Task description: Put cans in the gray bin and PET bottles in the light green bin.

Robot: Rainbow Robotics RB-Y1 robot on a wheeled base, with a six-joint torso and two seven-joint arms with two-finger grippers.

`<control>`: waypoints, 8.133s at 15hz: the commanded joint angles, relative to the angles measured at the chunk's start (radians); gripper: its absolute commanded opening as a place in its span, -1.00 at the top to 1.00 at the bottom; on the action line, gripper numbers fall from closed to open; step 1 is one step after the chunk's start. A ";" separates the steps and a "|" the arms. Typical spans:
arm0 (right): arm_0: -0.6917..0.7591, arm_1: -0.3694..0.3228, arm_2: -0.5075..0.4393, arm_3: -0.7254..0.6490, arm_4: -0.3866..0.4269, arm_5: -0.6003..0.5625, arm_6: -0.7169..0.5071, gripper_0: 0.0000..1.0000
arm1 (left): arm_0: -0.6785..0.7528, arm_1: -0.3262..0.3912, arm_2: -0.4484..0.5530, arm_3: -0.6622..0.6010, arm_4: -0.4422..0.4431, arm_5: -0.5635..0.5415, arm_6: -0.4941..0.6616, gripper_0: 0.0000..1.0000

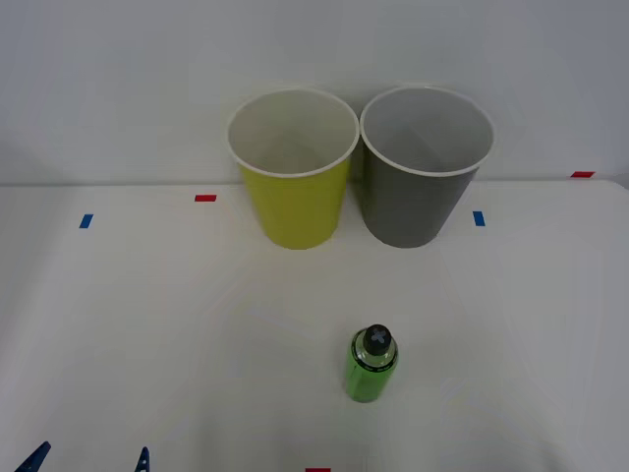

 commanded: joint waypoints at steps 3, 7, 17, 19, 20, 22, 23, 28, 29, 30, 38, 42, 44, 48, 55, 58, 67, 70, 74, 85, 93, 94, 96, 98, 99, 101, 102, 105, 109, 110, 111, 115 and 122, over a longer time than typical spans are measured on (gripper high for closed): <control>-0.114 -0.230 0.173 0.001 -0.226 -0.025 0.198 -1.00 | 0.000 0.000 0.000 0.000 0.000 0.000 0.000 -1.00; -0.275 -0.371 0.310 0.001 -0.355 -0.039 0.299 -1.00 | 0.000 0.000 0.000 0.000 0.000 0.000 0.000 -1.00; -0.585 -0.397 0.526 0.087 -0.416 0.023 0.374 -1.00 | 0.000 0.000 0.000 0.000 0.000 0.000 0.000 -1.00; -0.611 -0.381 0.535 0.087 -0.416 0.064 0.382 -1.00 | 0.000 0.000 0.000 0.000 0.000 0.000 0.000 -1.00; -0.621 -0.365 0.535 0.087 -0.419 0.082 0.385 -1.00 | 0.000 0.000 0.000 0.000 0.000 0.000 0.000 -1.00; -0.640 -0.336 0.535 0.087 -0.429 0.115 0.389 -1.00 | 0.000 0.000 0.000 0.000 0.000 0.000 0.000 -1.00; -0.657 -0.318 0.535 0.087 -0.435 0.141 0.392 -1.00 | 0.000 0.000 0.000 0.000 0.000 0.000 0.000 -1.00; -0.712 -0.258 0.517 0.087 -0.455 0.231 0.405 -1.00 | 0.000 0.000 0.000 0.000 0.000 0.000 0.000 -1.00; -0.726 -0.247 0.514 0.087 -0.459 0.250 0.408 -1.00 | 0.000 0.000 0.000 0.000 0.000 0.000 0.000 -1.00; -0.738 -0.238 0.511 0.087 -0.464 0.259 0.411 -1.00 | 0.000 0.000 0.000 0.000 0.000 0.000 0.000 -1.00; -0.793 -0.209 0.492 0.089 -0.492 0.320 0.428 -1.00 | 0.000 0.000 0.000 0.000 0.000 0.000 0.000 -1.00; -0.796 -0.207 0.492 0.087 -0.499 0.325 0.435 -0.85 | 0.000 0.000 0.000 0.000 0.000 0.000 0.000 -1.00; -0.798 -0.207 0.492 0.087 -0.508 0.325 0.435 0.57 | 0.000 0.000 0.000 0.000 0.000 0.000 0.000 -1.00; -0.798 -0.203 0.492 0.087 -0.518 0.323 0.442 0.65 | 0.000 0.000 0.000 0.000 0.000 0.000 0.000 -1.00; -0.784 -0.183 0.458 0.084 -0.496 0.320 0.446 0.70 | 0.000 0.000 0.000 0.000 0.000 0.000 0.000 -1.00; -0.766 -0.137 0.409 0.047 -0.485 0.339 0.446 0.74 | 0.000 0.000 0.000 0.000 0.000 0.000 0.000 -1.00; -0.693 0.018 0.230 -0.332 -0.488 0.817 0.458 0.81 | 0.000 0.000 0.000 0.000 0.000 0.000 0.000 -1.00; -0.749 0.063 0.185 -0.408 -0.475 0.984 0.452 0.86 | 0.000 0.000 0.000 0.000 0.000 0.000 0.000 -1.00; -0.809 0.109 0.149 -0.465 -0.441 1.118 0.435 0.86 | 0.000 0.000 0.000 0.000 0.000 0.000 0.000 -1.00; -1.046 0.116 0.175 -0.674 0.028 1.675 -0.072 0.88 | 0.000 0.000 0.000 0.000 0.000 0.000 0.000 -1.00; -1.318 0.110 0.115 -0.721 -0.007 2.090 -0.100 0.87 | 0.000 0.000 0.000 0.000 0.000 0.000 0.000 -1.00; -1.372 0.132 0.112 -0.721 -0.007 2.140 -0.105 0.87 | 0.000 0.000 0.000 0.000 0.000 0.000 0.000 -1.00; -1.499 0.159 0.112 -0.721 -0.010 2.245 -0.112 0.88 | 0.000 0.000 0.000 0.000 0.000 0.000 0.000 -1.00; -1.625 0.161 0.112 -0.680 -0.028 2.308 -0.121 0.88 | 0.000 0.000 0.000 0.000 0.000 0.000 0.000 -1.00; -1.688 0.159 0.109 -0.632 -0.048 2.308 -0.131 0.88 | 0.000 0.000 0.000 0.000 0.000 0.000 0.000 -1.00; -1.773 0.159 0.084 -0.552 -0.107 2.293 -0.144 0.89 | 0.000 0.000 0.000 0.000 0.000 0.000 0.000 -1.00; -1.819 0.159 0.070 -0.499 -0.151 2.278 -0.151 0.88 | 0.000 0.000 0.000 0.000 0.000 0.000 0.000 -1.00; -1.913 0.150 0.060 -0.356 -0.254 2.195 -0.164 0.88 | 0.000 0.000 0.000 0.000 0.000 0.000 0.000 -1.00; -2.027 0.112 0.060 -0.169 -0.343 2.055 -0.155 0.90 | 0.000 0.000 0.000 0.000 0.000 0.000 0.000 -1.00; -2.046 0.113 0.060 -0.129 -0.341 2.018 -0.152 0.89 | 0.000 0.000 0.000 0.000 0.000 0.000 0.000 -1.00; -2.056 0.113 0.060 -0.094 -0.341 1.975 -0.147 0.90 | 0.000 0.000 0.000 0.000 0.000 0.000 0.000 -1.00; -2.060 0.116 0.072 0.043 -0.341 1.770 -0.128 0.90 | 0.000 0.000 0.000 0.000 0.000 0.000 0.000 -1.00; -2.071 0.101 0.095 0.245 -0.380 1.518 -0.109 0.92 | 0.000 0.000 0.000 0.000 0.000 0.000 0.000 -1.00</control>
